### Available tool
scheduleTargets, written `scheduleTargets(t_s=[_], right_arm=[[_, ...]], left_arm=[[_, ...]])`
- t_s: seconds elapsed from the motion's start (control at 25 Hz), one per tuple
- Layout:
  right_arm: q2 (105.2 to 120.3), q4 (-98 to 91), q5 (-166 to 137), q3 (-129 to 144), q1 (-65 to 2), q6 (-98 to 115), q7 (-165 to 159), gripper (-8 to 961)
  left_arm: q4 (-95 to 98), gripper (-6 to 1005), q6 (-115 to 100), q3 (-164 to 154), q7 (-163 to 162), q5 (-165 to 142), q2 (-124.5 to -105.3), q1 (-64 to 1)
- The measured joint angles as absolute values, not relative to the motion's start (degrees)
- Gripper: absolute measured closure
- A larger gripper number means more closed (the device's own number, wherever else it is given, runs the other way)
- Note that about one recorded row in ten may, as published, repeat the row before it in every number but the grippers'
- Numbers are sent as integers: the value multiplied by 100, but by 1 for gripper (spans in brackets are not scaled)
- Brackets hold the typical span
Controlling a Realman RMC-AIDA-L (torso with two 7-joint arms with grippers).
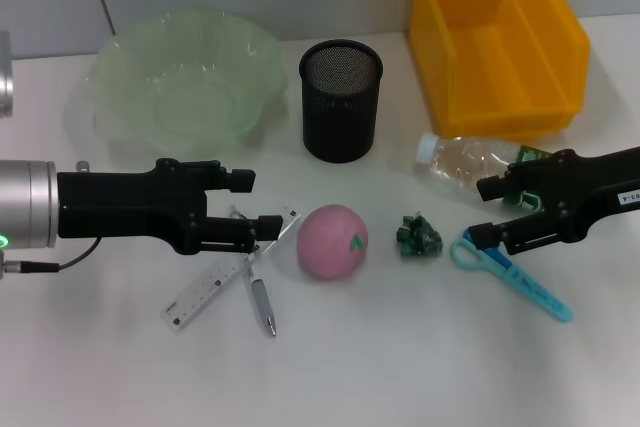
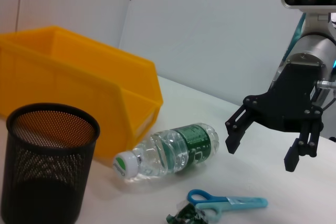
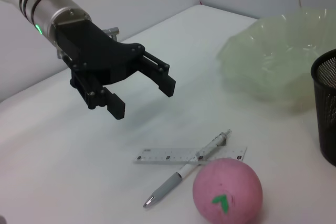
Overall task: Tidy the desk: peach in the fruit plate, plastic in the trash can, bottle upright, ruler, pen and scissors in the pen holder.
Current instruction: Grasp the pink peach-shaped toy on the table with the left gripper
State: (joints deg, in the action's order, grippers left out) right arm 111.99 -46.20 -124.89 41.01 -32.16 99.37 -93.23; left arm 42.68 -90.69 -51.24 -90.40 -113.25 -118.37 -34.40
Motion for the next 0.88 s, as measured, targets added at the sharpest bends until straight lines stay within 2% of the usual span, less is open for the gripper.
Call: scheduleTargets(t_s=[0.88], right_arm=[[11206, -4623, -12499, 4104, -3226, 9746, -9312, 141]], left_arm=[[4276, 197, -8103, -6327, -8715, -11079, -11891, -3754]])
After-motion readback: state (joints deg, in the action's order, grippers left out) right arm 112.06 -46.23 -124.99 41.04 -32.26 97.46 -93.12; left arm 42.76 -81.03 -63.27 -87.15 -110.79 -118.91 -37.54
